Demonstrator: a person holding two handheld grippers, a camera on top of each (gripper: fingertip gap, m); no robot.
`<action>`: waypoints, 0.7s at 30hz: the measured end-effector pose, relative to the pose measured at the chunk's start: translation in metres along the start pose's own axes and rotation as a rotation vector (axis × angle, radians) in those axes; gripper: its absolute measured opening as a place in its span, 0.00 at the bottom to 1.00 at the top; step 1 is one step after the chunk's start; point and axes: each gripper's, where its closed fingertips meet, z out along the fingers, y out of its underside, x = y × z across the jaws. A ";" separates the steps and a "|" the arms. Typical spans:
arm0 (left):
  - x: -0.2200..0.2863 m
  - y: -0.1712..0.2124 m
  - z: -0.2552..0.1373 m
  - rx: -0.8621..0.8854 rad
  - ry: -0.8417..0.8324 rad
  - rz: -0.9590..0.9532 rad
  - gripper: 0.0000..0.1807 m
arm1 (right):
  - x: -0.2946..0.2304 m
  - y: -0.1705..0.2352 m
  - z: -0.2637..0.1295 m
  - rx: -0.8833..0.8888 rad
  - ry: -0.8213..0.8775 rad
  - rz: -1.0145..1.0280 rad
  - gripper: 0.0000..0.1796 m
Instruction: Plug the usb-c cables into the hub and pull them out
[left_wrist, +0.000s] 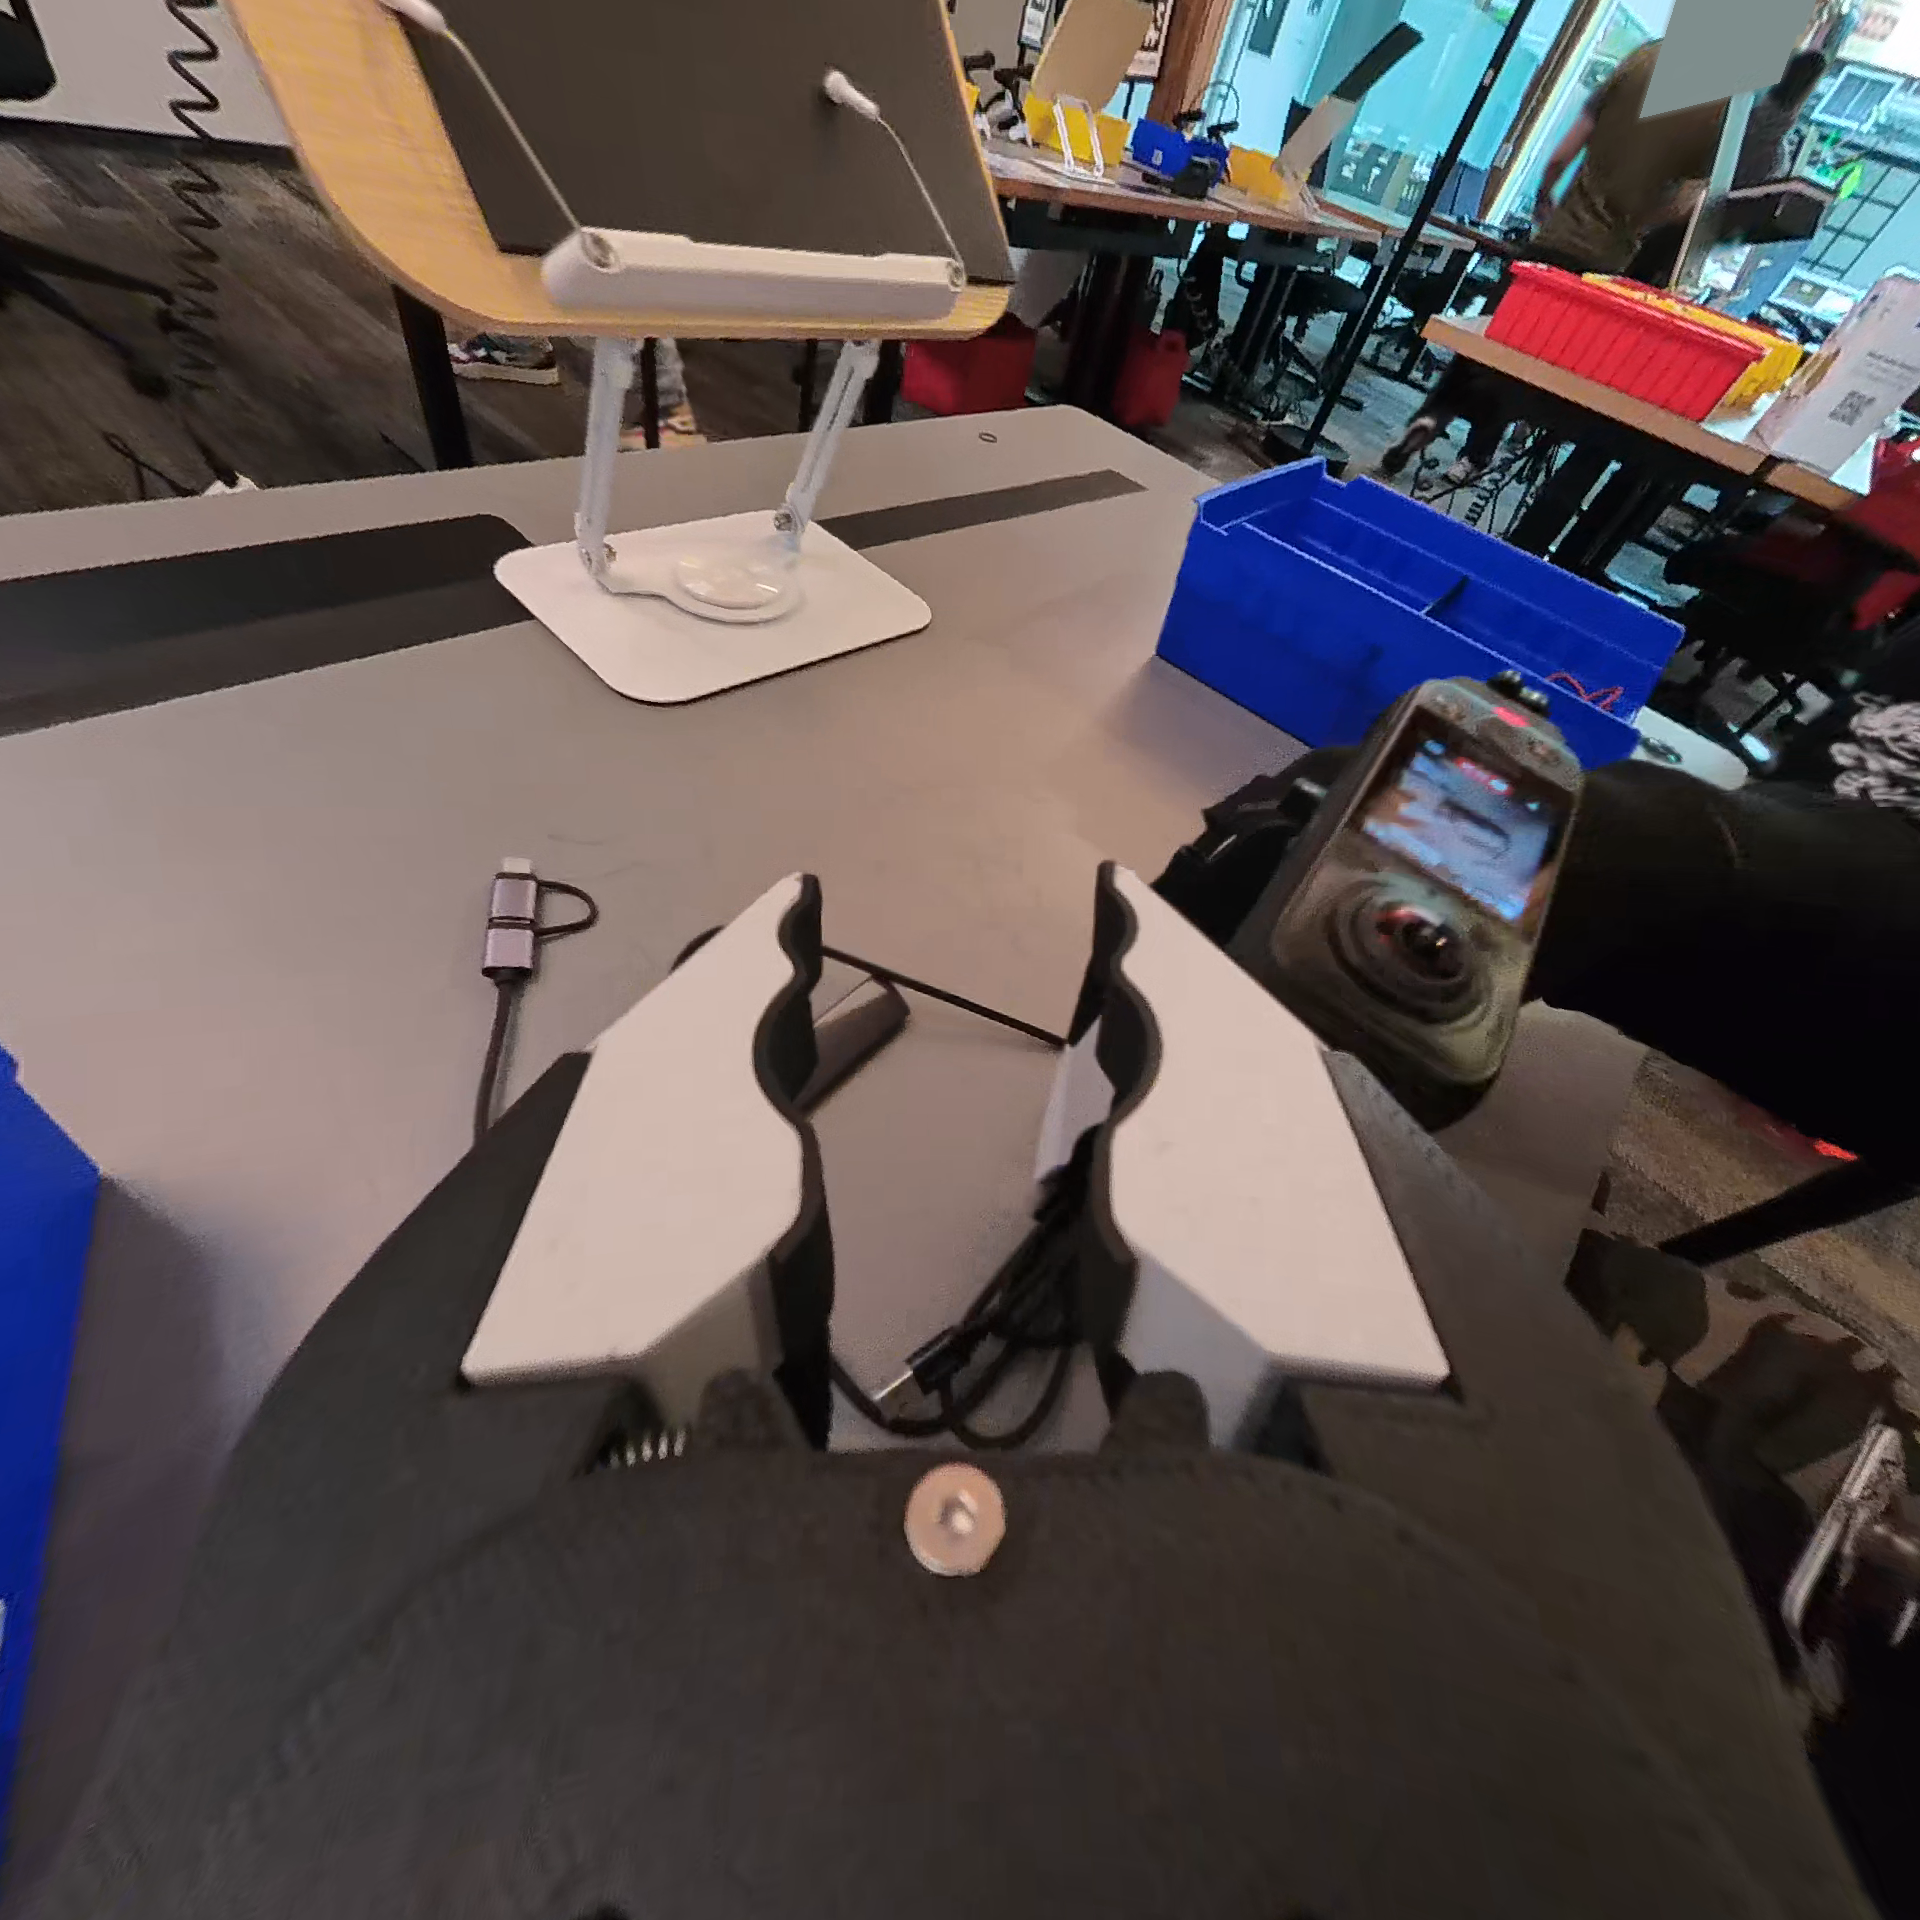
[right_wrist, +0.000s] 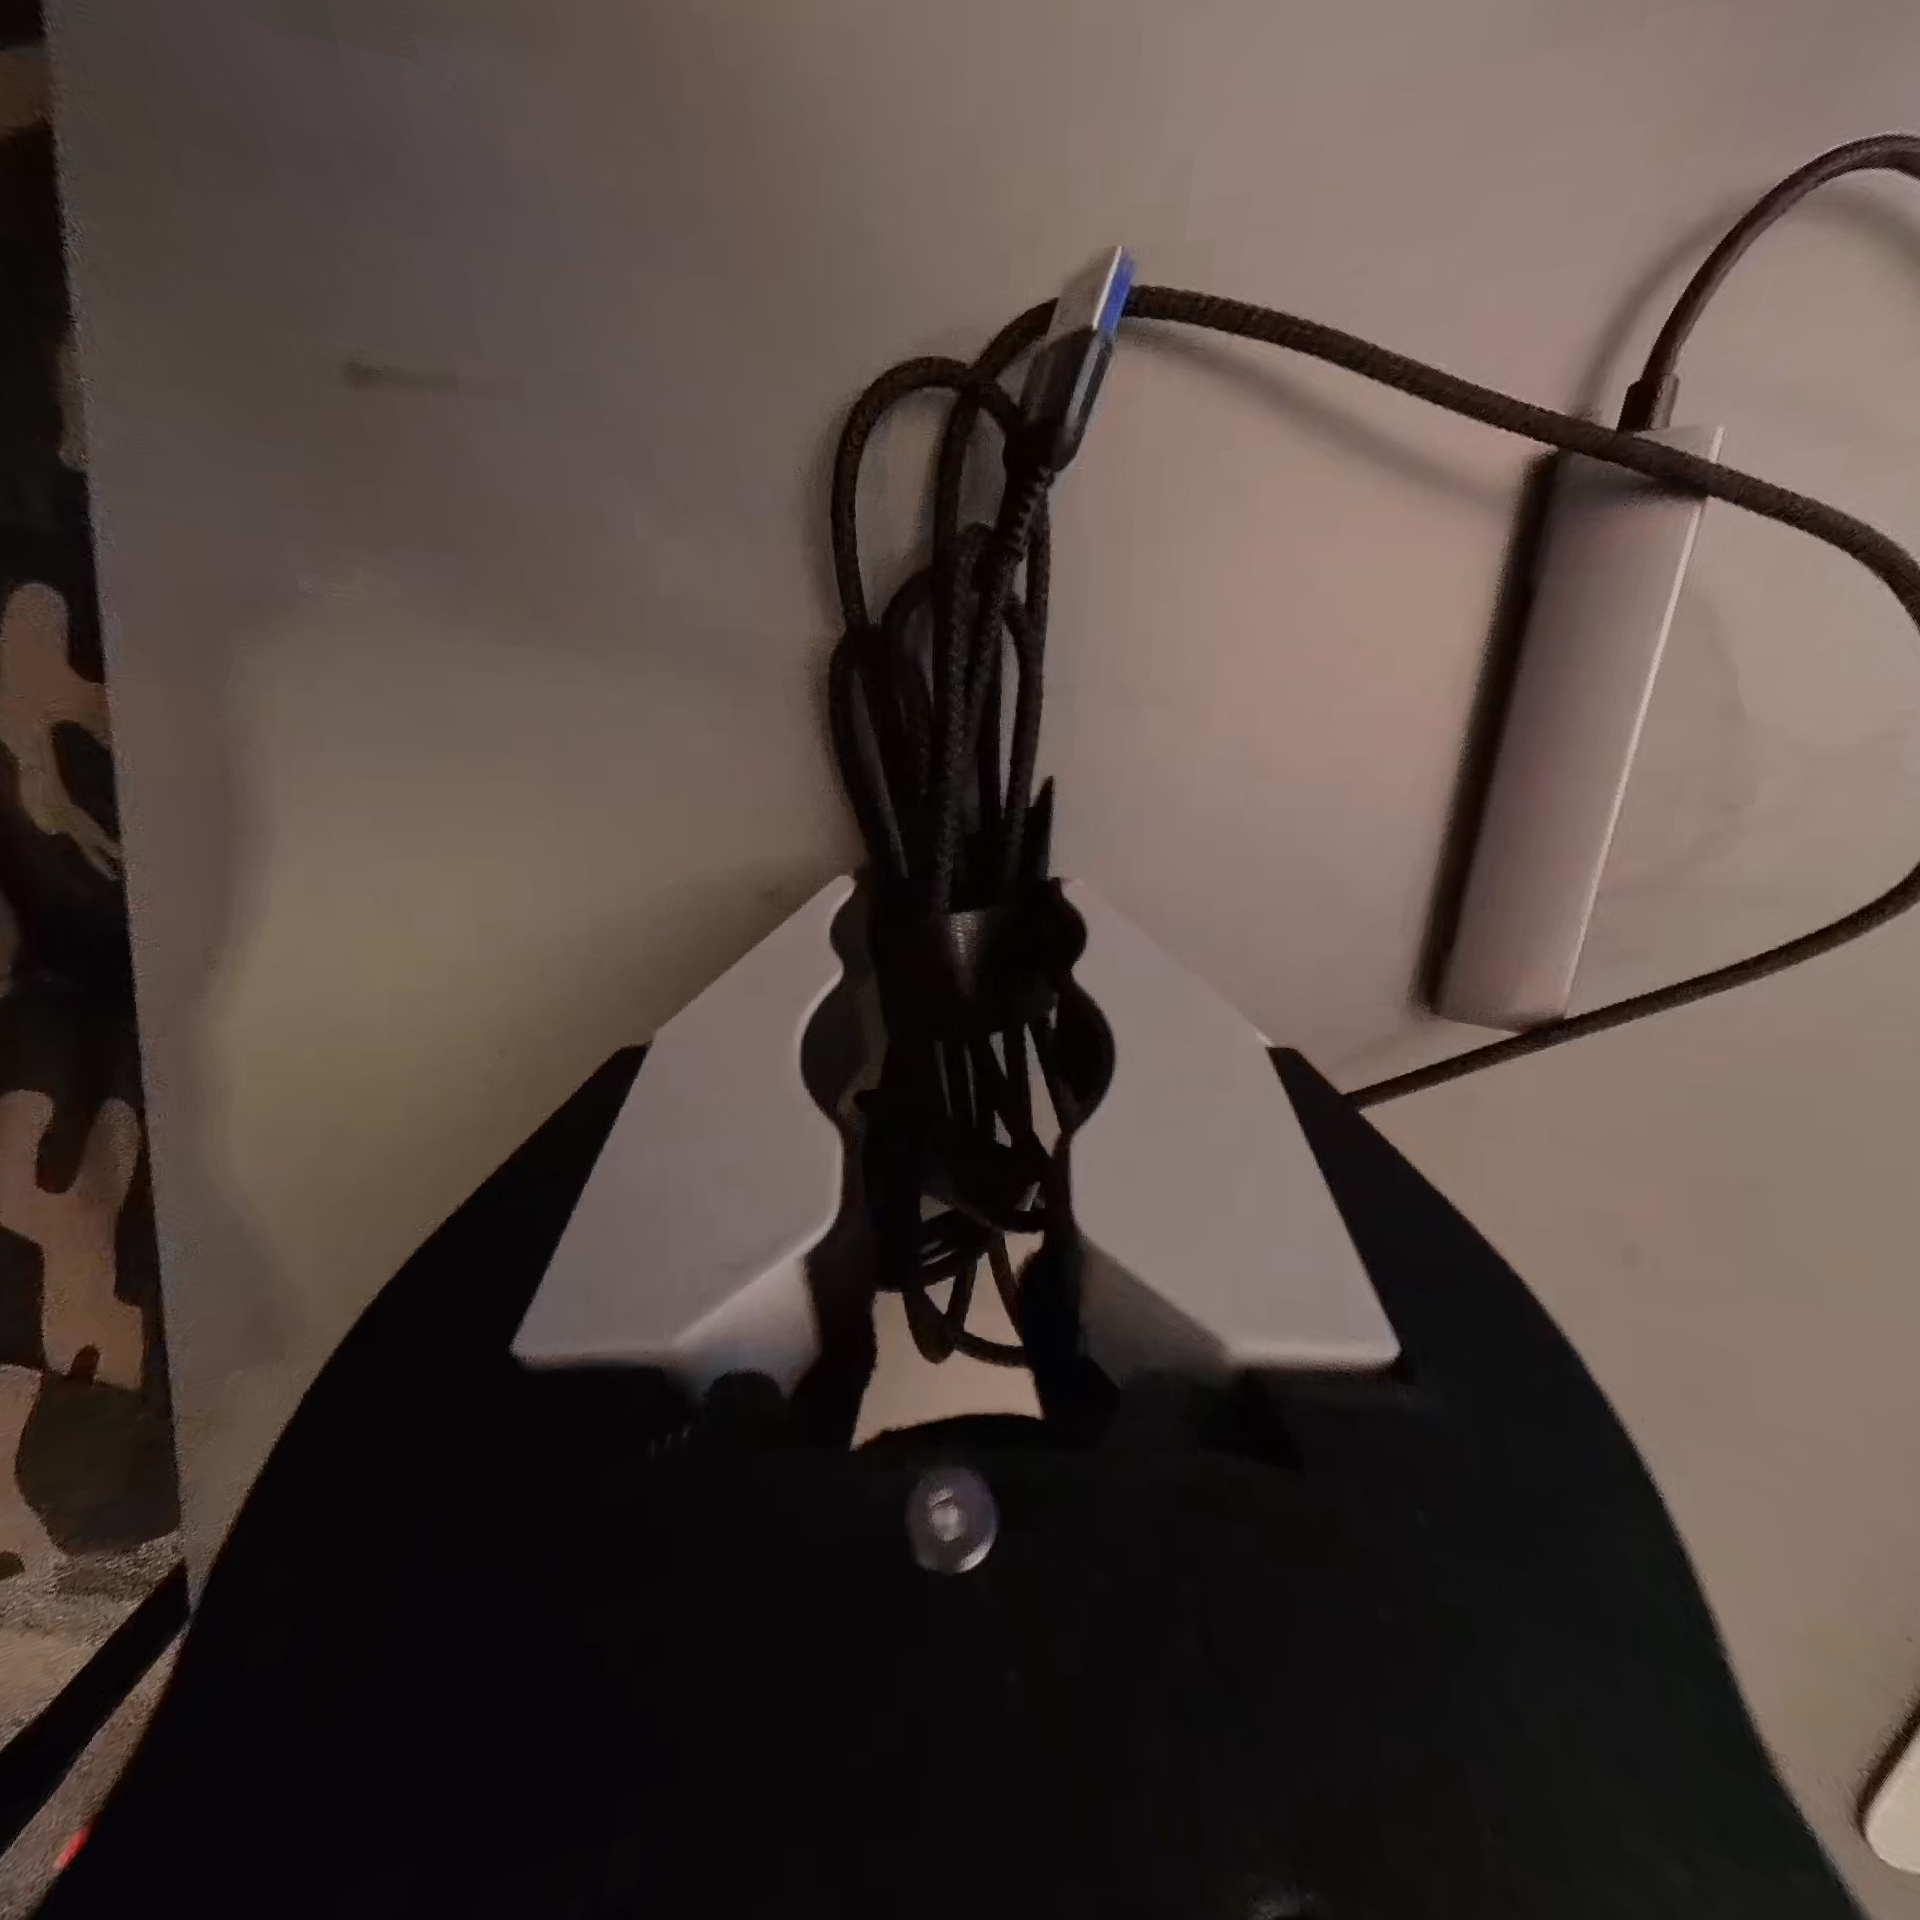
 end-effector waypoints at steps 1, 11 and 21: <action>-0.003 -0.001 -0.002 0.006 -0.007 -0.003 0.28 | 0.000 -0.002 -0.003 0.017 -0.003 0.001 0.11; -0.025 -0.003 -0.012 0.072 -0.026 -0.082 0.28 | 0.018 0.021 -0.121 0.246 0.223 0.127 0.06; -0.016 0.022 0.006 -0.005 0.003 -0.064 0.27 | 0.026 0.109 -0.342 0.377 0.622 0.294 0.06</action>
